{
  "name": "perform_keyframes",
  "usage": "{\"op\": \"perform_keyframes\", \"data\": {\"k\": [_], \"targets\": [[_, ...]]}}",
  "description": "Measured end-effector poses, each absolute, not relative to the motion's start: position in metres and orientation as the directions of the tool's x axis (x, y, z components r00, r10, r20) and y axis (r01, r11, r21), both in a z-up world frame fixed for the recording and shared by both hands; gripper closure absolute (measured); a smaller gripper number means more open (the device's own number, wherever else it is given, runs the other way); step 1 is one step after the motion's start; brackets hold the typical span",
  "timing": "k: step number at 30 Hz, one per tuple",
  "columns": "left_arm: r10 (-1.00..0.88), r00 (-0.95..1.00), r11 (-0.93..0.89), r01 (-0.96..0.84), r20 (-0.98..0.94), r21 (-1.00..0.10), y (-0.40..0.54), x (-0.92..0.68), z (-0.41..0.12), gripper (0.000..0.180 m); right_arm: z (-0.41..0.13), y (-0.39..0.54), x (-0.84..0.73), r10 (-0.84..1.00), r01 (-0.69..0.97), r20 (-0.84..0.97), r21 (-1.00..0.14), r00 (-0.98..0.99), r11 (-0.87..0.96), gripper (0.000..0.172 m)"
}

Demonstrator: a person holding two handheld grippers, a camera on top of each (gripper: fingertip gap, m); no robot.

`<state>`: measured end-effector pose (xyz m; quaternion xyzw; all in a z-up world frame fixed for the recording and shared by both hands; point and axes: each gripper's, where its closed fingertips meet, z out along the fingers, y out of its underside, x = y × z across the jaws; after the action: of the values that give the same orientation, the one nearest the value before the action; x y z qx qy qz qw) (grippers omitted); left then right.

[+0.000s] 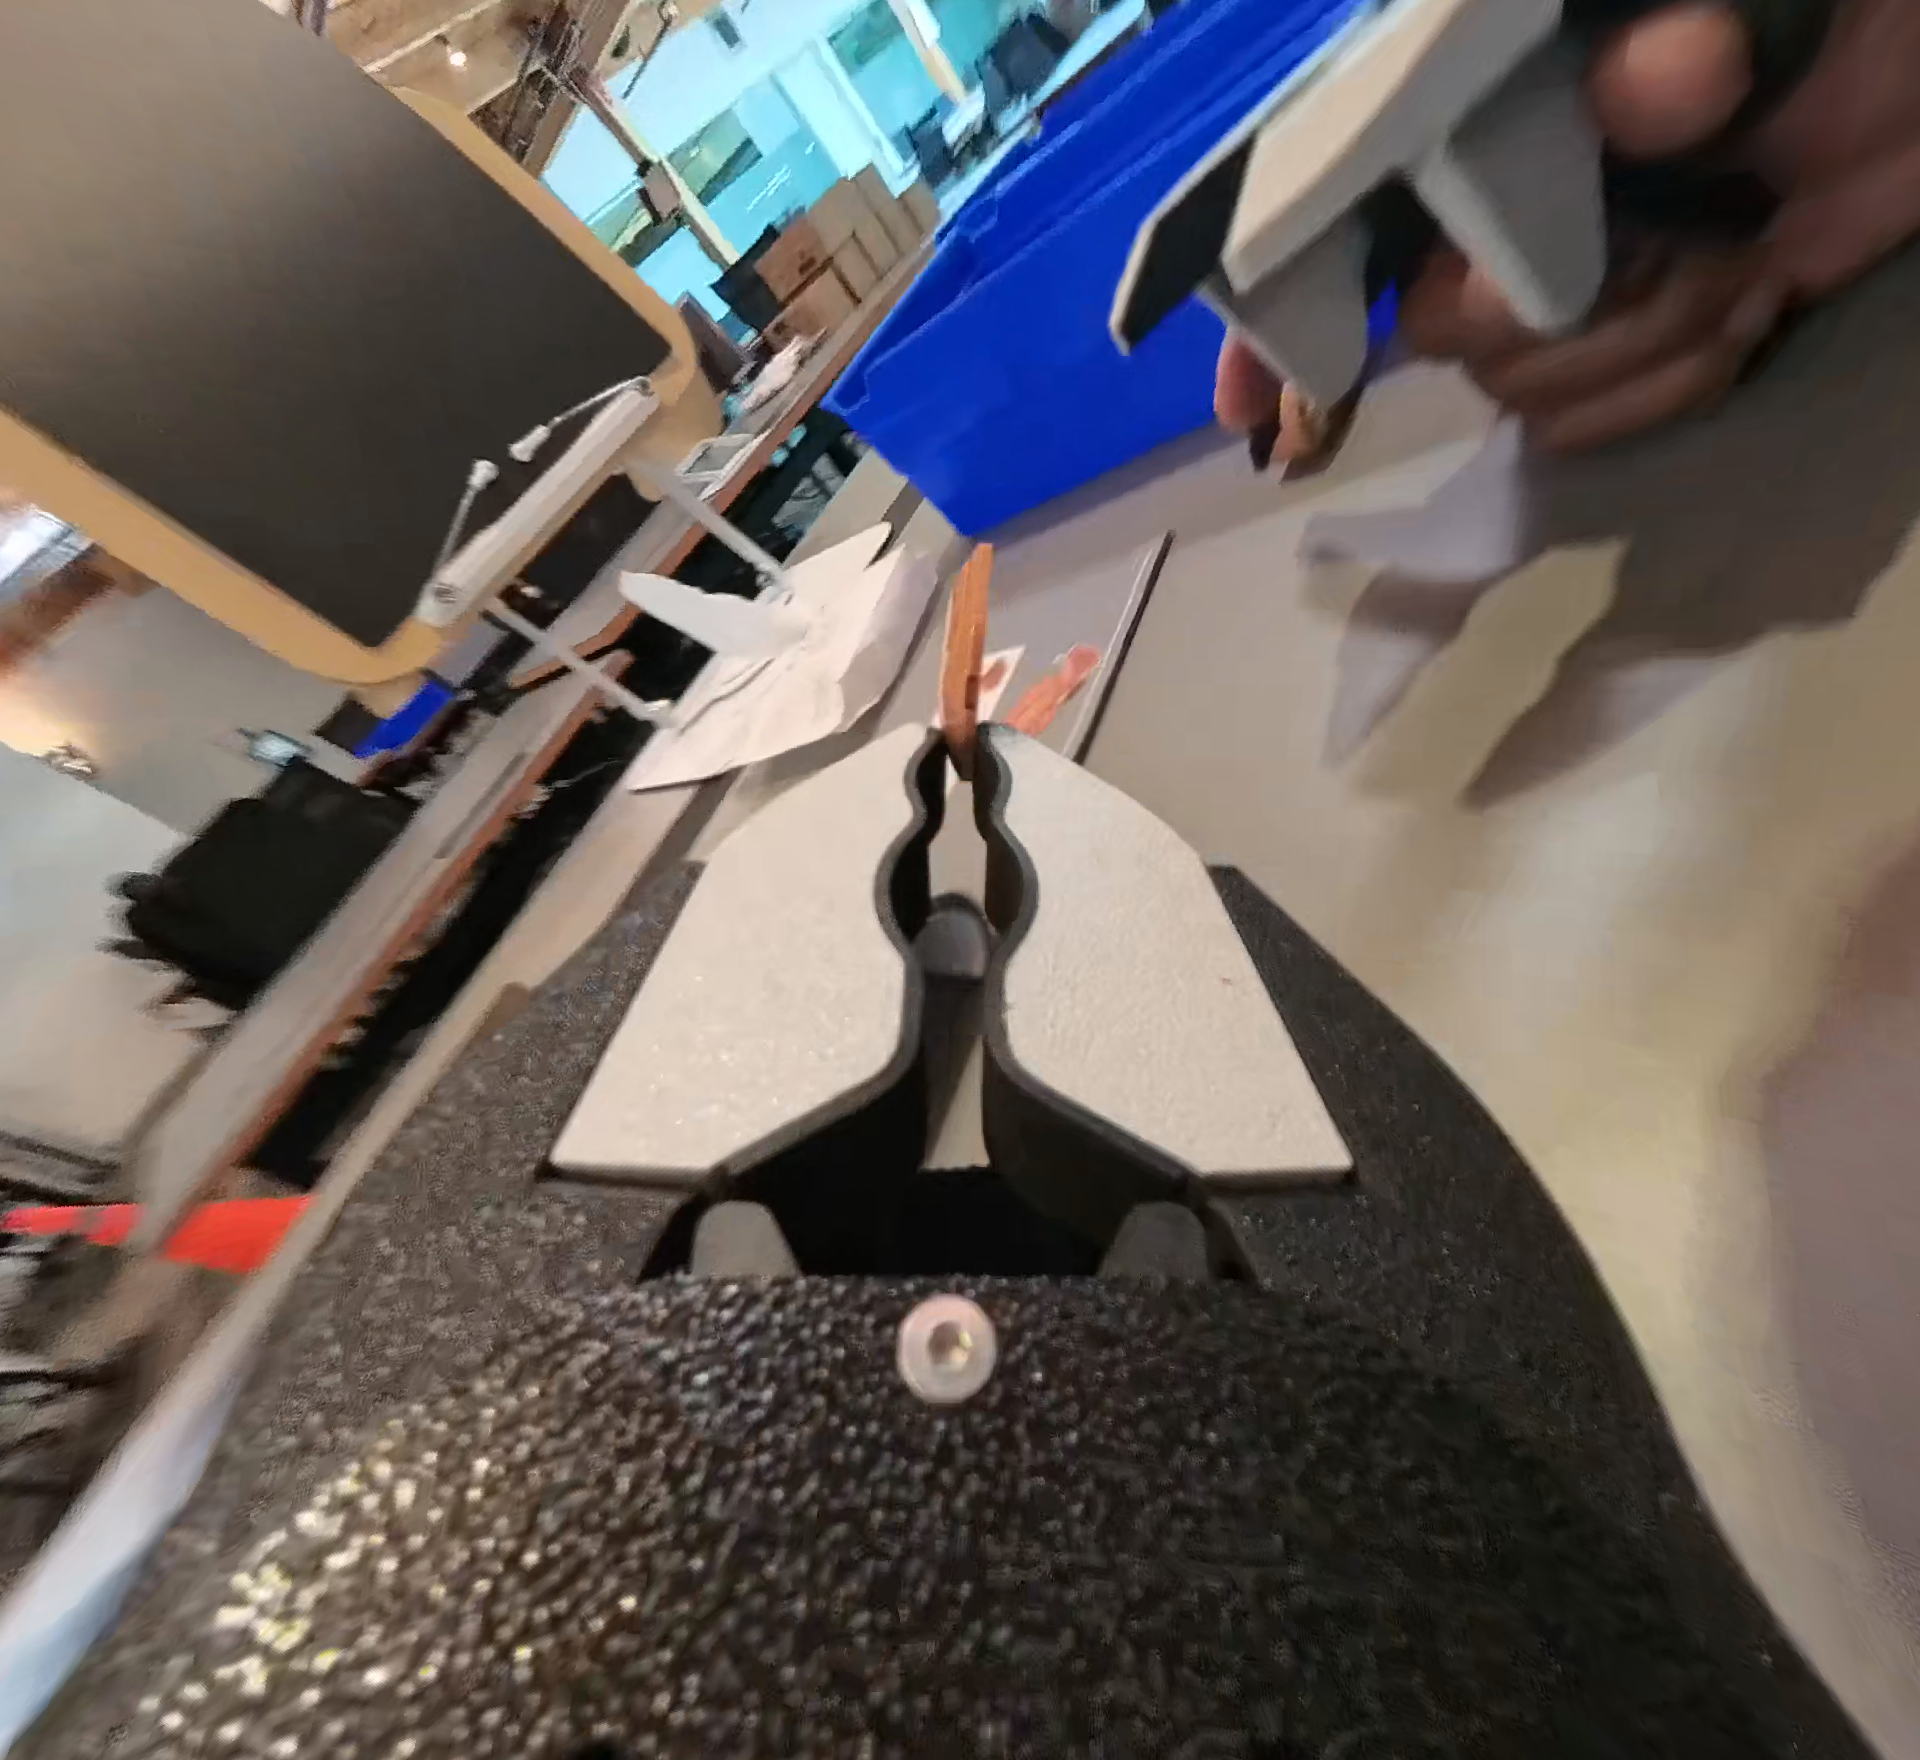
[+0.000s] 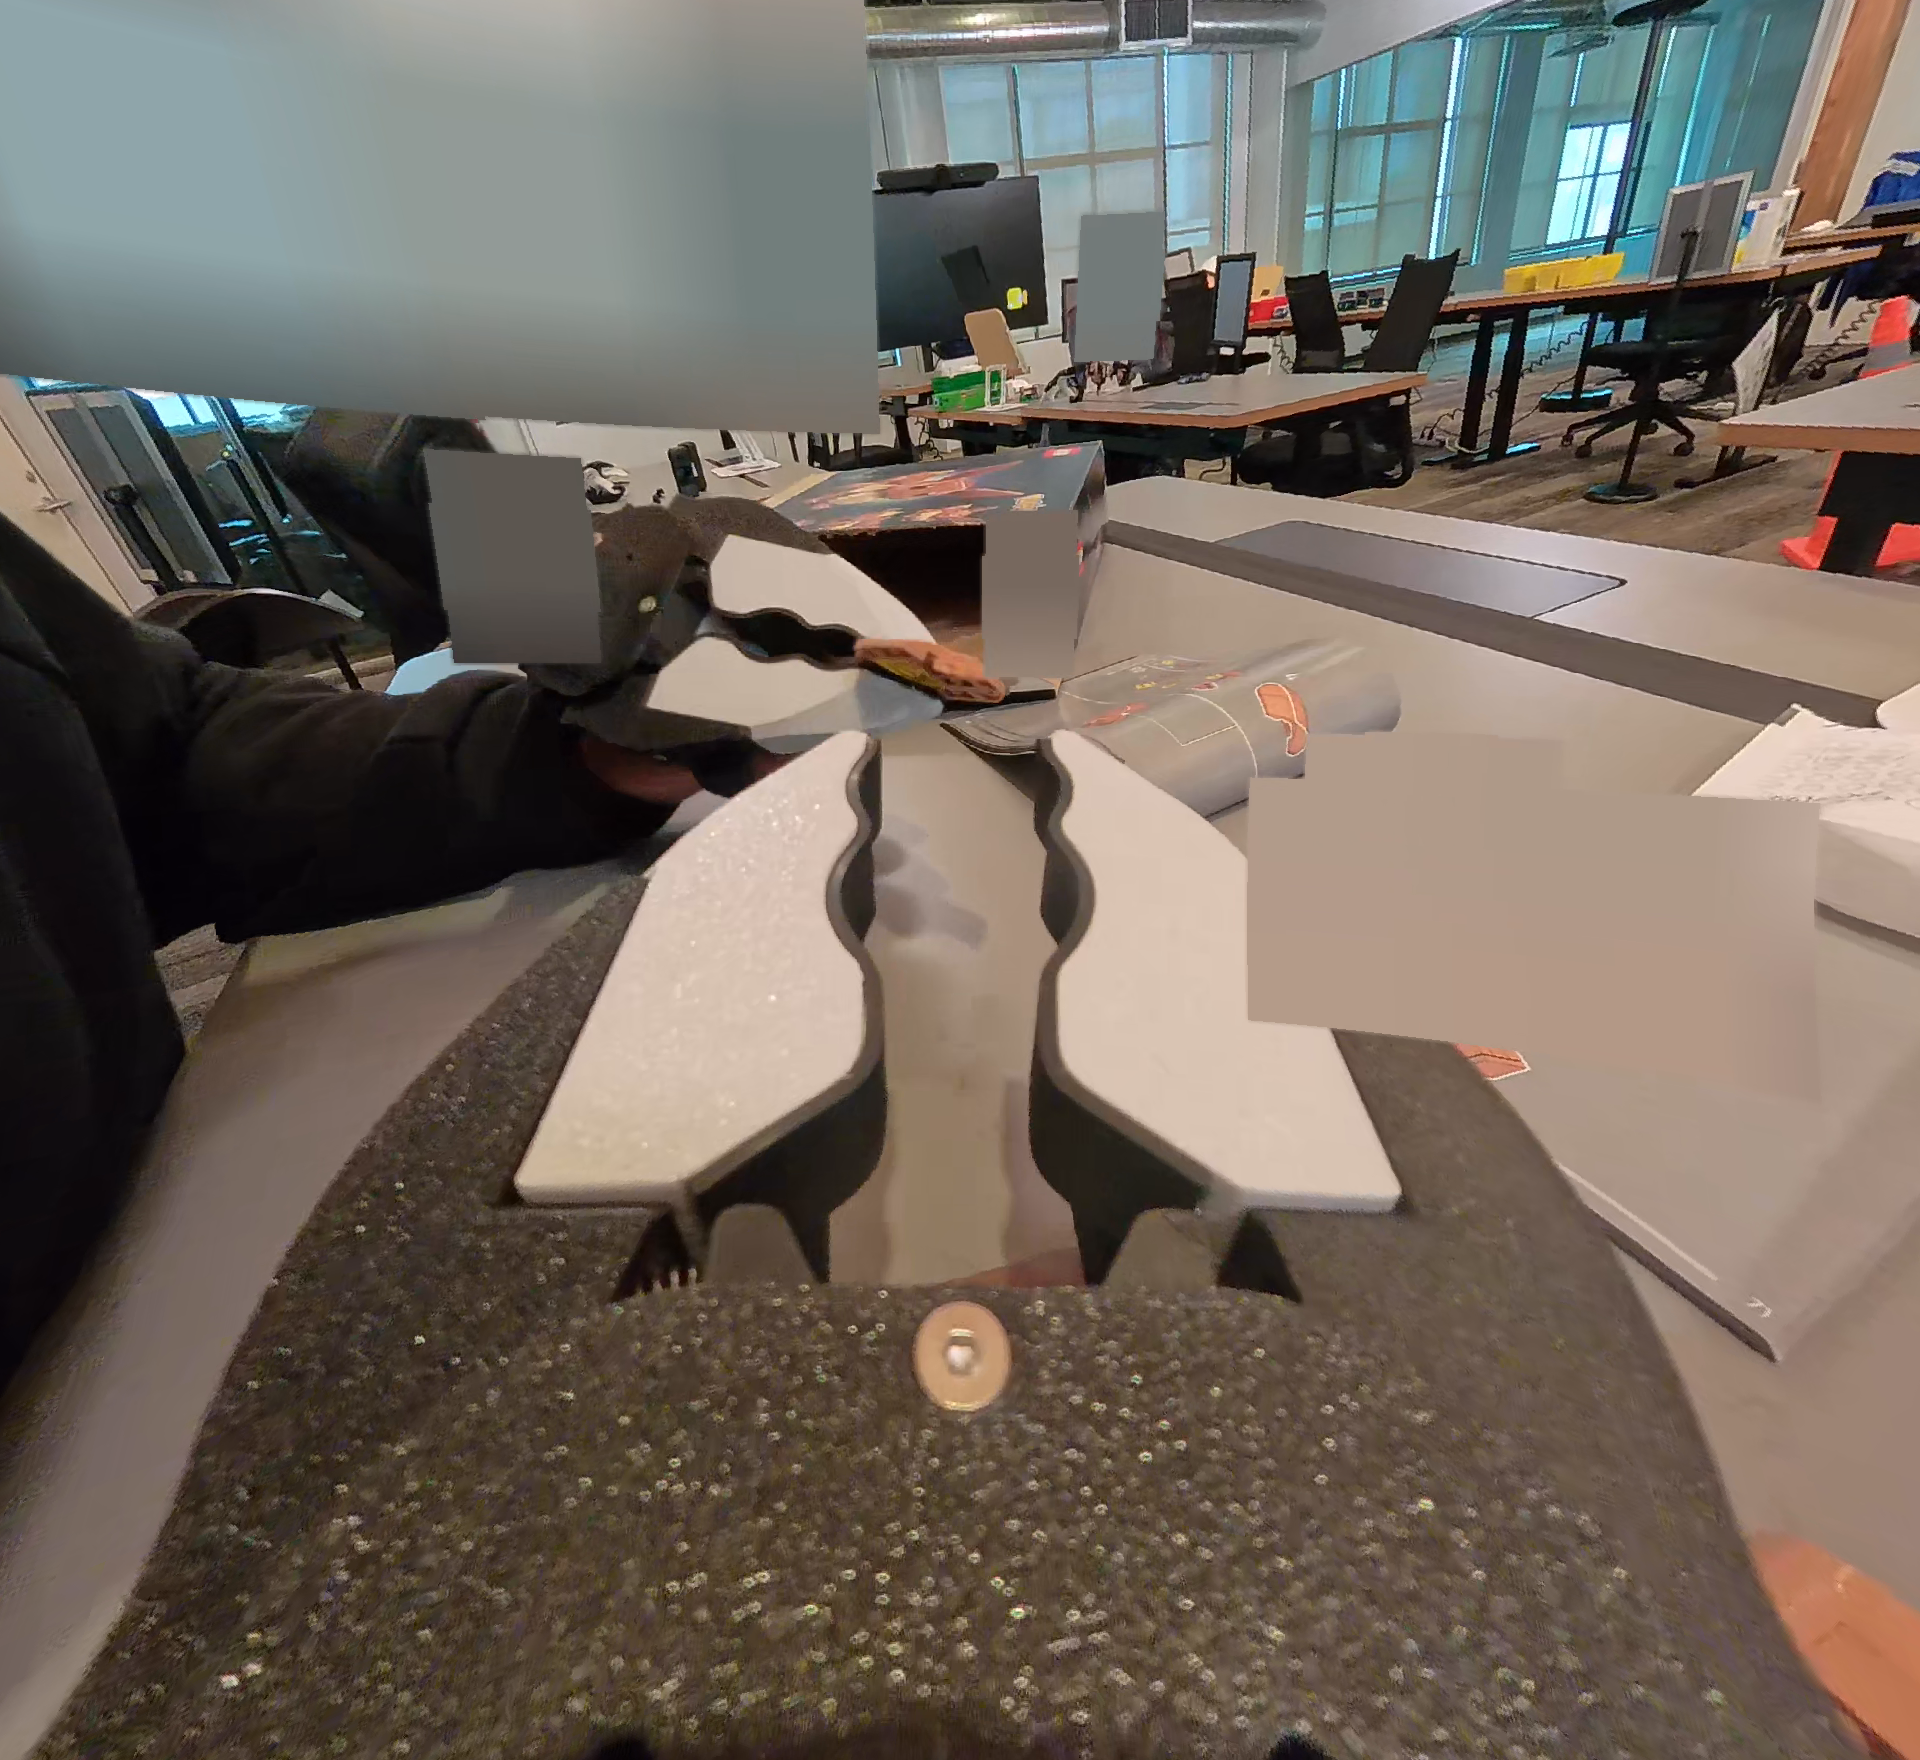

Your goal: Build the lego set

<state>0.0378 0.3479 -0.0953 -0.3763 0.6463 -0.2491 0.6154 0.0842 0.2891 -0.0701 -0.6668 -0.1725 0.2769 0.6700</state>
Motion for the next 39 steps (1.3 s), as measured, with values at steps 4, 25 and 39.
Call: {"op": "perform_keyframes", "data": {"k": [4, 25, 39], "targets": [[-0.679, 0.049, 0.7, -0.257, -0.733, -0.666, 0.356, 0.031, -0.097, 0.176, -0.07, 0.289, 0.084, 0.604, -0.143, -0.139, -0.989, 0.784, -0.043, 0.145], [-0.552, -0.038, 0.78, -0.375, -0.833, -0.501, 0.356, 0.032, -0.121, 0.176, -0.071, 0.287, 0.083, 0.616, -0.134, -0.135, -0.99, 0.776, -0.048, 0.145], [-0.77, -0.045, 0.6, -0.389, -0.636, -0.699, 0.35, 0.035, -0.126, 0.176, -0.071, 0.285, 0.082, 0.622, -0.129, -0.129, -0.991, 0.772, -0.045, 0.145]]}}
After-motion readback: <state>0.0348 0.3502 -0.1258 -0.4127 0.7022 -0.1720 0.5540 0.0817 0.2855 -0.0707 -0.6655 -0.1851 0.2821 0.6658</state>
